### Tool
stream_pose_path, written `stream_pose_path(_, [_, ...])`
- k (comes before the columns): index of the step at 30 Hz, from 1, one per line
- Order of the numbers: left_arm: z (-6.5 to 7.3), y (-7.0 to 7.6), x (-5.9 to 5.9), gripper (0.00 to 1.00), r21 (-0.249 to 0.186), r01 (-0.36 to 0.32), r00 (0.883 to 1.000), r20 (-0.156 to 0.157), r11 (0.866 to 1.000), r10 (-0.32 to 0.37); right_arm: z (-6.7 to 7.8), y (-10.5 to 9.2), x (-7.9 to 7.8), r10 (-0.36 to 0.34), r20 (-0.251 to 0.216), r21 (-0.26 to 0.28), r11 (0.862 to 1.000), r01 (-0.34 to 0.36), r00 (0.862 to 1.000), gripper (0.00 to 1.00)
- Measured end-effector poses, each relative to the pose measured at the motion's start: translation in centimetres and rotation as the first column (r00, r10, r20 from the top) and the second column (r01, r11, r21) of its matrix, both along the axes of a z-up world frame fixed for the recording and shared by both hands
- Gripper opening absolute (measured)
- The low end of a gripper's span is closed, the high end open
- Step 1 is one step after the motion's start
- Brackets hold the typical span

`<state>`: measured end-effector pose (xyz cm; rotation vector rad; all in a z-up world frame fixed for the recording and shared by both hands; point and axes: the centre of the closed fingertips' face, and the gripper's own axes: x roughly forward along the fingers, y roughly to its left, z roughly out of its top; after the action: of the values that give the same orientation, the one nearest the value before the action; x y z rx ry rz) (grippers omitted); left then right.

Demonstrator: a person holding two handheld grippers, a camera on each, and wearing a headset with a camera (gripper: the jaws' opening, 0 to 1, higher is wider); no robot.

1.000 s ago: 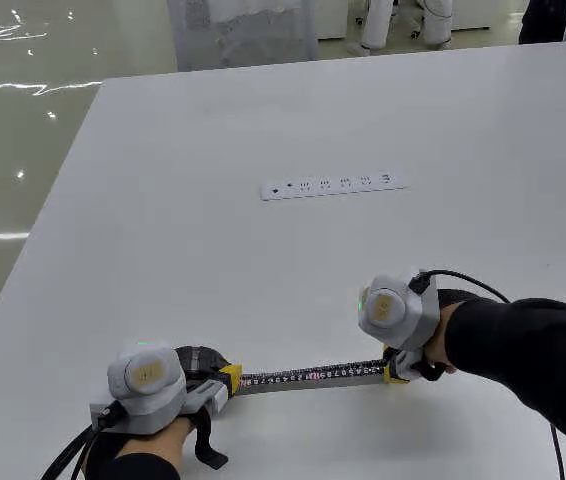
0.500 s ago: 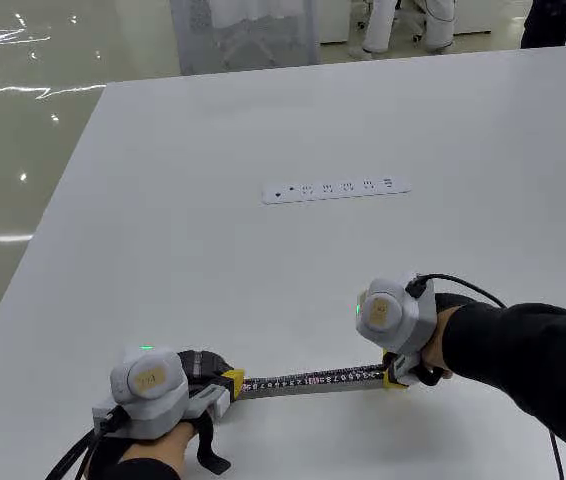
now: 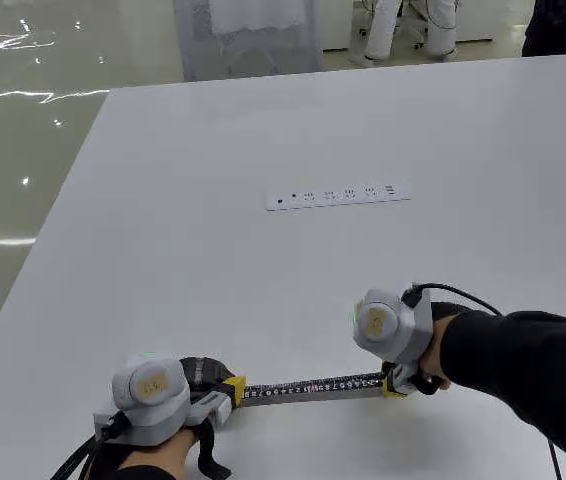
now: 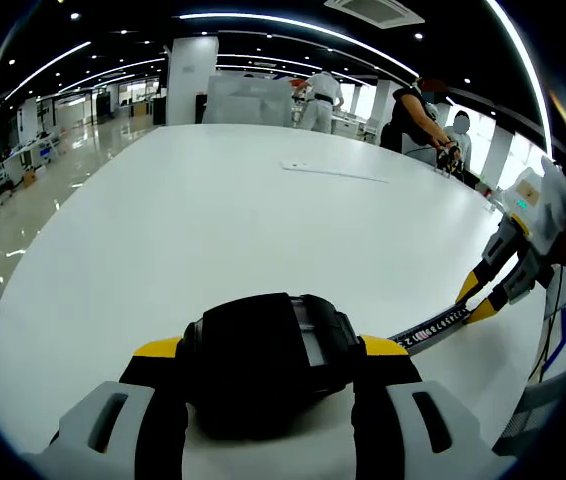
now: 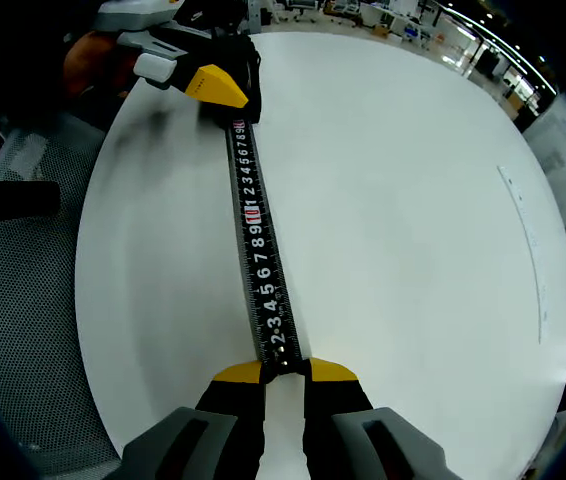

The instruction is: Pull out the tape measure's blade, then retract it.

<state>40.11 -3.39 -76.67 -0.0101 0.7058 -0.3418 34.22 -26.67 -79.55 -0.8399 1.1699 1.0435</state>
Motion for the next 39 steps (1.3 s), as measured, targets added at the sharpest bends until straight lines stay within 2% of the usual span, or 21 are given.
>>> stream_pose_path(19, [0.0, 0.0, 0.0, 0.62, -0.002, 0.002, 1.0, 0.0, 1.0, -0.002, 0.0, 0.6, 0.1, -0.013, 0.003, 0.005, 1.0, 0.013, 1.0, 0.09])
stream_pose_path(23, [0.0, 0.0, 0.0, 0.62, -0.002, 0.001, 1.0, 0.0, 1.0, -0.001, -0.1, 0.6, 0.2, 0.006, 0.007, 0.006, 1.0, -0.006, 1.0, 0.09])
stream_pose_path(28, [0.0, -0.1, 0.0, 0.62, -0.002, 0.002, 1.0, -0.003, 1.0, -0.002, -0.1, 0.9, 0.2, 0.017, -0.004, -0.007, 1.0, -0.017, 1.0, 0.09])
stream_pose_path(39, [0.0, -0.1, 0.0, 0.62, -0.004, 0.001, 1.0, 0.0, 1.0, -0.001, -0.1, 1.2, 0.3, -0.007, -0.001, -0.018, 1.0, 0.007, 1.0, 0.09])
